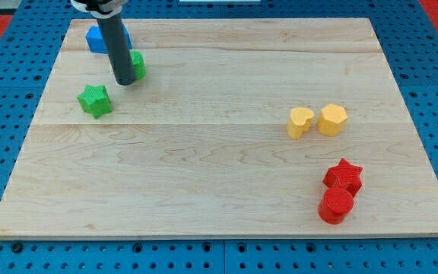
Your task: Place the green star diagonally to the green circle
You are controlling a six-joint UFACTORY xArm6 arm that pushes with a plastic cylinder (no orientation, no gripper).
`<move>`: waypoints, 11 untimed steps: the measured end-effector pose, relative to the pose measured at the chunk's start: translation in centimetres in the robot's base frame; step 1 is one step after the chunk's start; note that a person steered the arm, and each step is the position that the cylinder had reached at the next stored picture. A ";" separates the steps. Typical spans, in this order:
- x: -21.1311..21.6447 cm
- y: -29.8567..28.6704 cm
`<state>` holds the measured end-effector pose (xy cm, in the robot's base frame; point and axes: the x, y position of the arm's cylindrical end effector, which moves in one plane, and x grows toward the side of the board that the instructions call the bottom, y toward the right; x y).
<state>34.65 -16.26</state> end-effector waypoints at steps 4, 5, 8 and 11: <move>-1.1 0.6; -1.1 0.5; 11.2 -4.7; 4.3 -2.7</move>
